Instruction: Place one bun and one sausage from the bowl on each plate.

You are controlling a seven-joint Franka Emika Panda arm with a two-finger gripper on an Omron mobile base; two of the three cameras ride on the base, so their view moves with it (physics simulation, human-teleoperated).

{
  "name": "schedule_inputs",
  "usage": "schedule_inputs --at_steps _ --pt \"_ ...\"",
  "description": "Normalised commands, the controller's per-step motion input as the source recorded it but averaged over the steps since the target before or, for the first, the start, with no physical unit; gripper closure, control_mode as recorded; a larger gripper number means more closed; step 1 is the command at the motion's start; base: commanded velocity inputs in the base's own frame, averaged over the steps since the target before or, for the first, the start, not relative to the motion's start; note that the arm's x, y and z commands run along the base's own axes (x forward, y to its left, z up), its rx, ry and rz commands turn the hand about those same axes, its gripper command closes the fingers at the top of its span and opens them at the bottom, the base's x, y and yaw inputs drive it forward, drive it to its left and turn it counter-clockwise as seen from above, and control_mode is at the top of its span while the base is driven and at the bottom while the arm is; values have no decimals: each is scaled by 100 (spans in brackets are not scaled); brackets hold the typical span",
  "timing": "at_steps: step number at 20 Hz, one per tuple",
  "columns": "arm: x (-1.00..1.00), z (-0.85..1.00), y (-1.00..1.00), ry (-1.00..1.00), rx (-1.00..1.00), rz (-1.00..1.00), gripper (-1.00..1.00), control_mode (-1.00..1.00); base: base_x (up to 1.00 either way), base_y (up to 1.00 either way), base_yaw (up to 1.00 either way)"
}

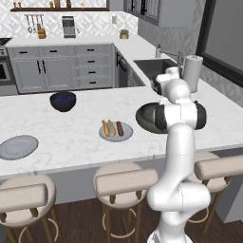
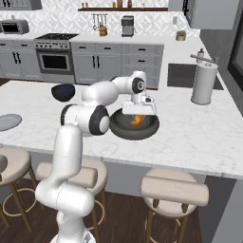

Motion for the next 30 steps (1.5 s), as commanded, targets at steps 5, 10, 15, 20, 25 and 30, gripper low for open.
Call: schedule_inputs --at_steps 5,10,15,20,25,30 --pt "-50 43 7 -3 0 0 100 -100 0 0 0" --pt "-73 53 34 -30 0 0 100 -100 0 0 0" --pt "-99 69 38 -43 6 -12 100 -100 0 0 0" --pt "-100 48 65 -47 -2 -4 100 -100 0 0 0" --pt "-82 18 68 -15 -17 2 100 -100 0 0 0" --pt "-79 5 33 0 -16 13 100 -100 0 0 0"
